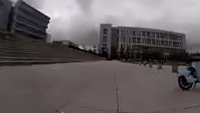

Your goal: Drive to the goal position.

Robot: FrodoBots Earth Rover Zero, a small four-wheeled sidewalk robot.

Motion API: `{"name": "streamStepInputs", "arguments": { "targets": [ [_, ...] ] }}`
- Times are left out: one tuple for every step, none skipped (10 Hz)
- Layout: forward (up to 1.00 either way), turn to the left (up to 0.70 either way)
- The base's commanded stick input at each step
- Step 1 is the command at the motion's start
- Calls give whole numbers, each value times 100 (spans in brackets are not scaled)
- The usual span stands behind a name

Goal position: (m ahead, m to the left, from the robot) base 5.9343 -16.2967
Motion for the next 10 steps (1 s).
{"name": "streamStepInputs", "arguments": {
  "targets": [
    [100, -40],
    [100, -33],
    [100, 0],
    [100, 0],
    [100, 0],
    [100, 0],
    [100, 0],
    [100, 0],
    [100, -3],
    [100, -15]
  ]
}}
